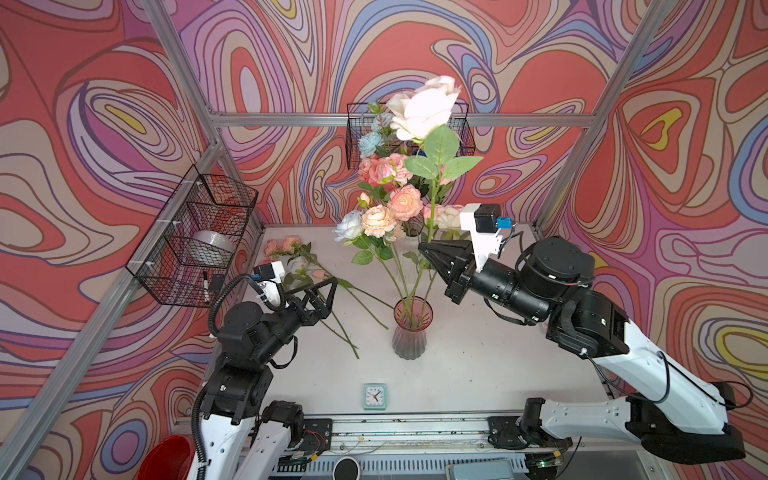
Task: Arrange the flowers into the vase
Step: 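Lower the pale pink rose stem into the pink glass vase with the right gripper, then open the right gripper and draw back while the left lowers to the pile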
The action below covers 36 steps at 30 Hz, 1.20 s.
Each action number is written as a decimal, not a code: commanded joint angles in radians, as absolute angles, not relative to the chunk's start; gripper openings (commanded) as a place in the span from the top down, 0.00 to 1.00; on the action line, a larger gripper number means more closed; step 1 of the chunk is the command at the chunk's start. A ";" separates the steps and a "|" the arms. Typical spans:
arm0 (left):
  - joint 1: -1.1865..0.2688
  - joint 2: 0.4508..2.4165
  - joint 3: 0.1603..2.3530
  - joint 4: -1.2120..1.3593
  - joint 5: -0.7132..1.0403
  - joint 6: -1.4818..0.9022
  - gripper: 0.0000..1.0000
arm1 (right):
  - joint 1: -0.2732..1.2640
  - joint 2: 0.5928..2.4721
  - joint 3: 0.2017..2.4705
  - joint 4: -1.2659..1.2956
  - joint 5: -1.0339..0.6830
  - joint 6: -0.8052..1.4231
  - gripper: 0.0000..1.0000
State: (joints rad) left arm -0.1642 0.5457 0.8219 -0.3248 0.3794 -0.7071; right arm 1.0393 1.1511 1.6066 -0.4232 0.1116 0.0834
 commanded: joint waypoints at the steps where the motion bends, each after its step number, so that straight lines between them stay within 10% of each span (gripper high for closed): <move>1: -0.167 0.540 0.814 -0.354 0.352 -0.704 0.00 | 1.037 1.145 1.554 -0.425 0.198 0.044 1.00; 25: -0.167 0.554 0.691 -0.331 0.344 -0.783 0.00 | 1.037 1.219 1.165 -0.267 0.284 0.153 0.99; 36: -0.167 0.570 0.688 -0.347 0.328 -0.790 0.00 | 1.038 1.176 1.182 -0.318 0.281 0.171 0.53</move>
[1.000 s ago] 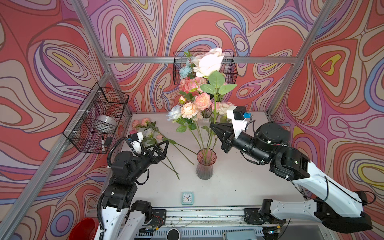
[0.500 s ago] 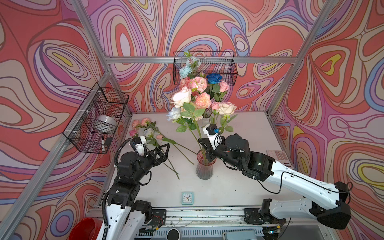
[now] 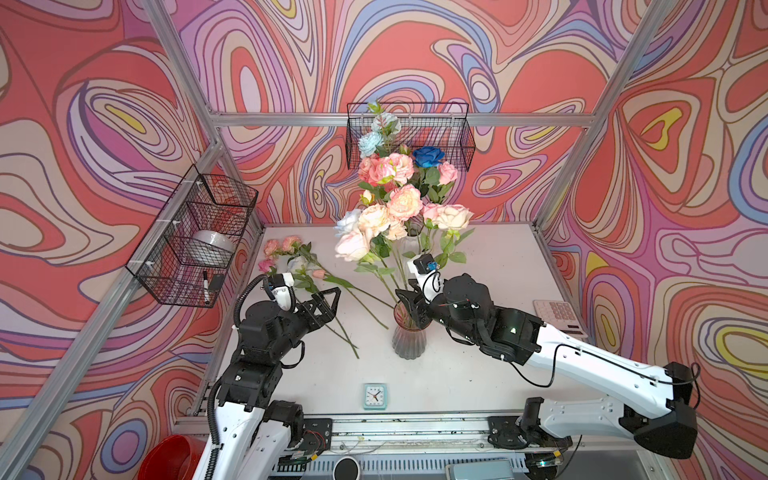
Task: Arrange the flowers into the vase
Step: 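Open the right gripper and draw back while the left lowers to the pile, then position the left gripper over the pile and grasp a white rose stem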
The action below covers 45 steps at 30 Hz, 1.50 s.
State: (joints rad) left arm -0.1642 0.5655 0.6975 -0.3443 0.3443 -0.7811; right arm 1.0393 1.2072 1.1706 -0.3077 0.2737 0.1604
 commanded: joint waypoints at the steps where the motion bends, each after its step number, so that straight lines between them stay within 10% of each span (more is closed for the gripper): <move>1: -0.167 0.572 0.689 -0.351 0.325 -0.791 0.00 | 1.038 1.169 1.185 -0.320 0.273 0.174 0.51; 12: -0.167 0.615 0.690 -0.446 0.200 -0.826 0.01 | 1.037 1.061 1.184 -0.323 0.123 0.214 0.46; 28: -0.014 1.100 0.665 -0.347 0.044 -0.911 0.49 | 1.037 0.915 1.121 -0.343 0.162 0.236 0.51; 45: -0.024 1.570 0.814 -0.099 0.088 -0.908 0.48 | 1.038 0.848 1.068 -0.371 0.209 0.238 0.51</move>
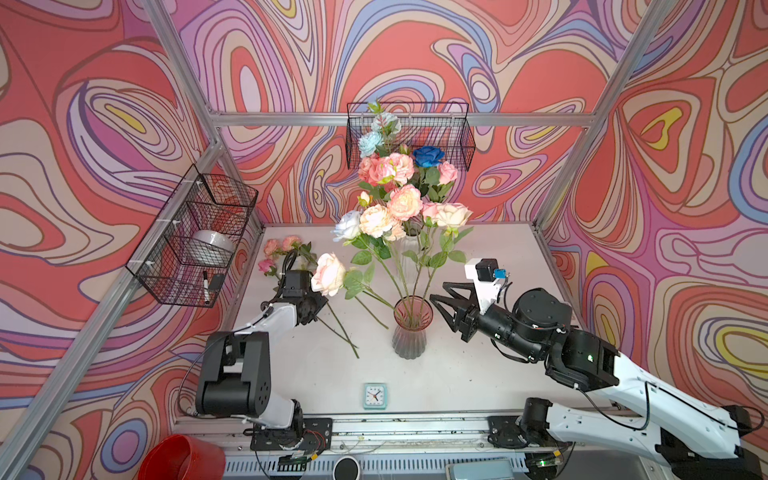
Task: Arrange the flowers into the vase
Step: 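Position the left gripper over the pile and grasp a white rose stem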
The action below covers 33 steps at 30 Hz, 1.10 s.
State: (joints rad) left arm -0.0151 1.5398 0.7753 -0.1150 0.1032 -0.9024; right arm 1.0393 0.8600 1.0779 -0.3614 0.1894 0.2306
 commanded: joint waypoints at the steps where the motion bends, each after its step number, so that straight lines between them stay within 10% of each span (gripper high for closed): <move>1: -0.031 1.585 0.819 -0.087 0.083 -0.904 0.48 | 1.038 0.849 1.068 -0.373 0.210 0.238 0.51; 33: -0.112 1.715 1.032 -0.227 -0.056 -0.821 1.00 | 1.037 0.801 1.066 -0.405 0.252 0.230 0.51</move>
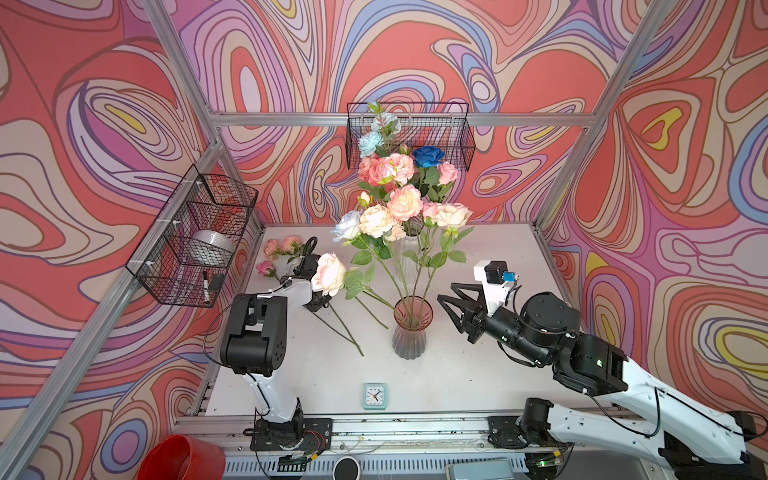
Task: Arrange the flowers into the vase
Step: 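Position the left gripper over the pile and grasp a white rose stem, then lift the white rose upright out of the pile with the left gripper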
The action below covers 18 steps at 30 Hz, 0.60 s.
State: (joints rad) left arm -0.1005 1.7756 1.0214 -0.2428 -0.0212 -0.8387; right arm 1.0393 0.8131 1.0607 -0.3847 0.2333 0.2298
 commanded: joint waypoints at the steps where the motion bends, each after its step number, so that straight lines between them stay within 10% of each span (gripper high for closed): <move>1: -0.114 1.699 1.028 -0.222 -0.060 -0.817 1.00 | 1.037 0.799 1.069 -0.405 0.253 0.230 0.51; 18: -0.134 1.081 0.995 -0.296 -0.221 -0.724 1.00 | 1.038 0.790 1.080 -0.396 0.251 0.232 0.49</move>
State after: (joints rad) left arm -0.1268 1.1530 0.9550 -0.2462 -0.1841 -0.7681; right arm 1.0393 0.8001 1.0611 -0.3977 0.2436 0.2302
